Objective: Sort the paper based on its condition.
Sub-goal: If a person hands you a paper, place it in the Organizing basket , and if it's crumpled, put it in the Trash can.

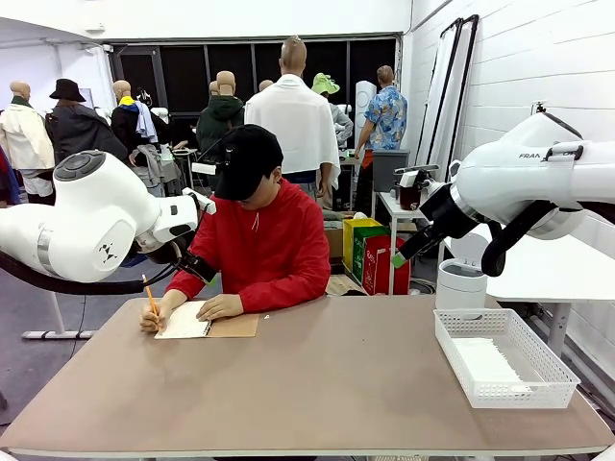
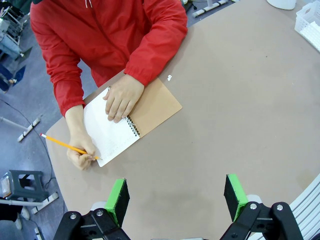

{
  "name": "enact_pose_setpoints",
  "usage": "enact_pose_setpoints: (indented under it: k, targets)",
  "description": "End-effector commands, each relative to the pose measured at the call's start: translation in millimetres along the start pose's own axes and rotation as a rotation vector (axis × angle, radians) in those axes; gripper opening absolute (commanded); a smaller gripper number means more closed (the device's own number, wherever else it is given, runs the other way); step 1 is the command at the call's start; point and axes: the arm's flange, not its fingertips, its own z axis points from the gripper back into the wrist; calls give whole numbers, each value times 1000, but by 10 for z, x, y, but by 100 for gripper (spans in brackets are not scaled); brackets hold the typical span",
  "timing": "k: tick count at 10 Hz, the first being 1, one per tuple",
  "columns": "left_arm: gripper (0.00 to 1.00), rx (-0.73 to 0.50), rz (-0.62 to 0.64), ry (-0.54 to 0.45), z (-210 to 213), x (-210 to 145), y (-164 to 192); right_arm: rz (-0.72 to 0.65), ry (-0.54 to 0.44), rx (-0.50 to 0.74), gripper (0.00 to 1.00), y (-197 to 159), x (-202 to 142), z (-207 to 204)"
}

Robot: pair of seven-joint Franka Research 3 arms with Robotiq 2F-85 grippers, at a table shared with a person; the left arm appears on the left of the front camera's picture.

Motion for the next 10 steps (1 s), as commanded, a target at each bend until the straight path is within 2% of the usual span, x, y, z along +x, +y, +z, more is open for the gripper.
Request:
enact_pose_setpoints:
  k: [1, 10]
  targets:
    - [100, 2, -1, 1, 2, 0, -2, 5, 4, -4, 100, 1, -6, -7]
    - [100, 2, -1, 1, 2, 0, -2, 5, 4, -4, 100, 1, -6, -7]
